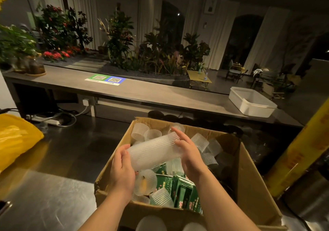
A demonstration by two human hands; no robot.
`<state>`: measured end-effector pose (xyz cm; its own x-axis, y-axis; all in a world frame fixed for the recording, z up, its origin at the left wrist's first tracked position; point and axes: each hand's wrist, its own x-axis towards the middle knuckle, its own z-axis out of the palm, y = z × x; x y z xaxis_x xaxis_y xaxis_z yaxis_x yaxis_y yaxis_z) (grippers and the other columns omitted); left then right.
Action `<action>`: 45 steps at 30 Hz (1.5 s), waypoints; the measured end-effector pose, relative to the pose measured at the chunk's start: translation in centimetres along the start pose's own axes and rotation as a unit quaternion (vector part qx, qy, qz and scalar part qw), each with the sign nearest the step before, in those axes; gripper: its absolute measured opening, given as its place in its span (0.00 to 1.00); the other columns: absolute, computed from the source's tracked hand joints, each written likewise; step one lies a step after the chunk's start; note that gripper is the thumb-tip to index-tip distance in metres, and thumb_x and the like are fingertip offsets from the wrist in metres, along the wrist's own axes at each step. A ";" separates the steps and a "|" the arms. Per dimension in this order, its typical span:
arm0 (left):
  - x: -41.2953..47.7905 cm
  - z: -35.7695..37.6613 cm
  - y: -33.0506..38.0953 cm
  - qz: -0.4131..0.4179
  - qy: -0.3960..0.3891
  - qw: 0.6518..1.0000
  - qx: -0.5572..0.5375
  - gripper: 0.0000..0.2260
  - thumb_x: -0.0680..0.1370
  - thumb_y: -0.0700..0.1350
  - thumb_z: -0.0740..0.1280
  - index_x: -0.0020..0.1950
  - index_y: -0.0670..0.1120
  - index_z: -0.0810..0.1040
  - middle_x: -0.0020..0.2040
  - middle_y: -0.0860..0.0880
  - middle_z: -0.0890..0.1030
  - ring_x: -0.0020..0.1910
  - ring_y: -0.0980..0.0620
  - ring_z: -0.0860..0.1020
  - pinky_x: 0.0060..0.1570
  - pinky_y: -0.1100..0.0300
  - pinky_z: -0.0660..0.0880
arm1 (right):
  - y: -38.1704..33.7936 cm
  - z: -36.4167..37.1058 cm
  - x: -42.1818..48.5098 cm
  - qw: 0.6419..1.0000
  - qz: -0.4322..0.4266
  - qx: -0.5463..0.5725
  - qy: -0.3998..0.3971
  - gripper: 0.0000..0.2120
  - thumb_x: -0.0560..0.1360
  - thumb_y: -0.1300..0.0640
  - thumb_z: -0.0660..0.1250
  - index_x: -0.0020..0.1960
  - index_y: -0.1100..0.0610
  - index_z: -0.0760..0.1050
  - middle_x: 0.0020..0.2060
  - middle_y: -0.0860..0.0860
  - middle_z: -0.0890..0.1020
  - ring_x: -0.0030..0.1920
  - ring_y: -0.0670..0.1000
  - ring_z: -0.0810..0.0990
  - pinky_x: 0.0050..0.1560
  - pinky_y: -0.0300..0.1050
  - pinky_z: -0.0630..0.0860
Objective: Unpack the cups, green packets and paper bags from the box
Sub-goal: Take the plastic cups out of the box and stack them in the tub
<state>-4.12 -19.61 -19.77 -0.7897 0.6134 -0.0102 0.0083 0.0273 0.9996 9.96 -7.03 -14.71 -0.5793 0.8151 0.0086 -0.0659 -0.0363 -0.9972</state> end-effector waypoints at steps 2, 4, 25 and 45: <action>0.0 -0.1 0.1 -0.006 -0.013 1.000 -0.011 0.12 0.86 0.56 0.53 0.67 0.59 0.69 0.63 0.48 0.71 0.57 0.47 0.75 0.41 0.57 0.77 | 0.4 0.6 0.0 0.997 0.032 0.058 -0.043 0.18 0.83 0.48 0.63 0.72 0.44 0.73 0.73 0.49 0.70 0.70 0.51 0.70 0.75 0.56 0.65; -0.1 -0.3 0.4 -0.011 -0.013 0.999 -0.027 0.12 0.85 0.58 0.54 0.68 0.59 0.68 0.62 0.49 0.71 0.56 0.48 0.75 0.42 0.57 0.77 | 0.8 1.2 -0.3 0.990 0.049 0.103 -0.077 0.27 0.79 0.39 0.62 0.75 0.46 0.70 0.73 0.48 0.71 0.73 0.52 0.68 0.77 0.58 0.61; -0.2 0.0 0.9 -0.013 0.053 0.998 -0.036 0.11 0.85 0.56 0.57 0.67 0.55 0.66 0.63 0.48 0.70 0.55 0.47 0.75 0.38 0.58 0.77 | 4.5 -2.2 0.2 0.942 0.182 0.276 0.064 0.18 0.77 0.59 0.67 0.64 0.65 0.75 0.57 0.63 0.83 0.57 0.64 0.82 0.66 0.65 0.76; 0.2 0.4 0.5 -0.040 -0.006 0.999 0.020 0.10 0.85 0.55 0.58 0.64 0.55 0.72 0.60 0.48 0.72 0.53 0.48 0.76 0.36 0.57 0.75 | 2.8 -0.6 0.3 0.988 0.097 0.112 -0.037 0.19 0.84 0.40 0.54 0.71 0.46 0.69 0.67 0.50 0.75 0.68 0.55 0.72 0.75 0.58 0.66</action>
<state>-4.02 -19.17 -19.31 -0.7809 0.6182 -0.0902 -0.0293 0.1081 0.9937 10.09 -6.51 -17.50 -0.6562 0.7356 -0.1683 -0.1199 -0.3219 -0.9392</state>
